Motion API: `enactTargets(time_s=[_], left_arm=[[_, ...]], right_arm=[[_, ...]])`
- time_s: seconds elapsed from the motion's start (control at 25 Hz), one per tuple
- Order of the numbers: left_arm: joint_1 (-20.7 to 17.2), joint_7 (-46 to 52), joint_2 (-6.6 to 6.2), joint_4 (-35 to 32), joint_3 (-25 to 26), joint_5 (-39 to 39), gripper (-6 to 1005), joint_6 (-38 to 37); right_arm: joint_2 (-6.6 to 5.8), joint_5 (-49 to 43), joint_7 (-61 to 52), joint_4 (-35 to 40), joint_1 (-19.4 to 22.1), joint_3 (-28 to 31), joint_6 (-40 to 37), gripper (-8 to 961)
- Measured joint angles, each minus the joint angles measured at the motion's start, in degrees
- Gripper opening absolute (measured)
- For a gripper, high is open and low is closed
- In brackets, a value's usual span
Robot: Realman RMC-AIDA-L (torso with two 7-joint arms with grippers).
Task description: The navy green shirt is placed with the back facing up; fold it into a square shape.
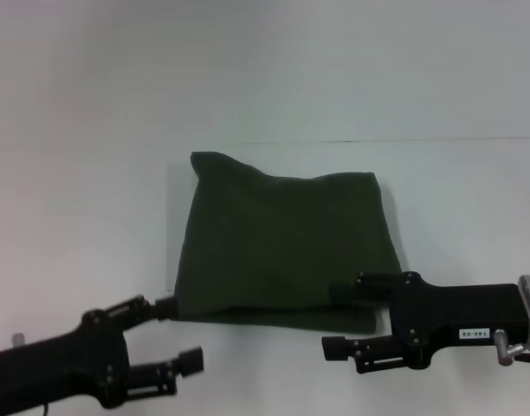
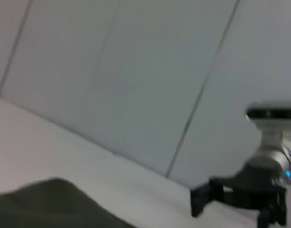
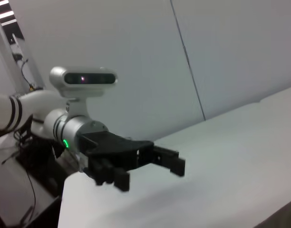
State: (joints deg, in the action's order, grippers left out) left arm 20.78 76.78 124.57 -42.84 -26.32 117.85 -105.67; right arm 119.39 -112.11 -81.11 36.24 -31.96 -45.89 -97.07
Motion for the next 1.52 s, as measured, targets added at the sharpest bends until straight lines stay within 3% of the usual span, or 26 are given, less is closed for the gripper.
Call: enactTargets(time_s=[0.24, 1.52], left_arm=[[0.4, -0.2, -0.10, 0.5, -0.7, 2.2, 921, -1.3], [1.1, 0.2, -0.19, 1.3, -0.9, 3.5, 919, -2.0]], right_arm=[[-0.06, -2.1, -0.5, 0.1, -0.8, -2.1, 1.3, 897], [-0.14, -2.8, -0.5, 0.1, -1.2, -2.1, 2.1, 897]])
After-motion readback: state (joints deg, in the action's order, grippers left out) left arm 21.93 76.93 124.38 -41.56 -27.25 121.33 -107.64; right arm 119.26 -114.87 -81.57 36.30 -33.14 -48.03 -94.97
